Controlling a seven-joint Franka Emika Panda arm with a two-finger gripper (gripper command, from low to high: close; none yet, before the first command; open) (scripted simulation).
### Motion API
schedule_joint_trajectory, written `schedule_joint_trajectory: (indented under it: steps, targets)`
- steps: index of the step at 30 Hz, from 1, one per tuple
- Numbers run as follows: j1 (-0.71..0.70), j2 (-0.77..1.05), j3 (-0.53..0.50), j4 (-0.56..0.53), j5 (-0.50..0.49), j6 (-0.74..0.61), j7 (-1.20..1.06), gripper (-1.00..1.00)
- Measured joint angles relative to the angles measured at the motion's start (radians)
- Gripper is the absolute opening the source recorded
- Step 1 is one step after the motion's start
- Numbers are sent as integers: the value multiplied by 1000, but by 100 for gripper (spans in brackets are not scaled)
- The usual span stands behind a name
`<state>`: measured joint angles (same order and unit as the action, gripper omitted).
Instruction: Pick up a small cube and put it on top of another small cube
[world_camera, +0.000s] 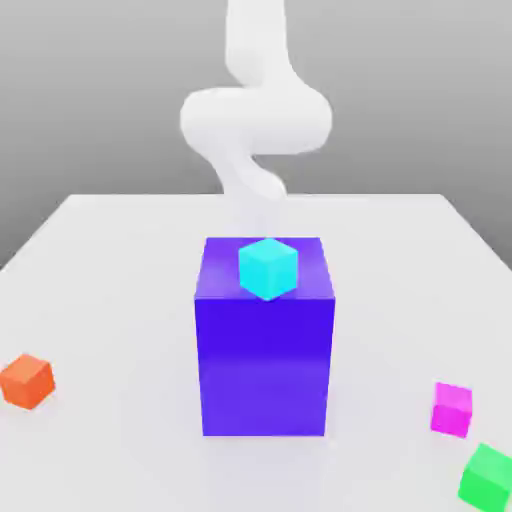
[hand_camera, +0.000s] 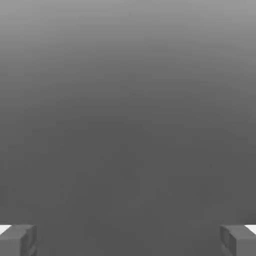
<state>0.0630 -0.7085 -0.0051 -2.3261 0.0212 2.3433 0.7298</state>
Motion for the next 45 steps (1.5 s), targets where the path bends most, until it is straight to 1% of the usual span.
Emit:
schedule_joint_trajectory:
  steps: [6, 10, 16, 20, 23, 26, 29, 30, 37, 42, 43, 45]
  targets:
    - [137, 224, 11, -64, 56, 105, -175, 0]
    - [213, 370, 35, -105, 84, 173, -282, 0]
    - [304, 587, 95, -167, 88, 277, -415, 0]
    - [386, 731, 132, -210, 38, 348, -467, 0]
    - [423, 839, 135, -241, -36, 401, -479, 0]
    - [456, 947, 118, -245, -103, 470, -462, 0]
    - [485, 1056, 85, -226, -137, 555, -441, 0]
    - [493, 1087, 76, -220, -143, 579, -436, -100]
    - [493, 1092, 75, -219, -147, 582, -433, -100]
    - [464, 935, 116, -251, -98, 457, -470, -100]
    - [456, 916, 120, -241, -88, 429, -489, -100]
    - [435, 921, 123, -182, -81, 375, -548, -100]
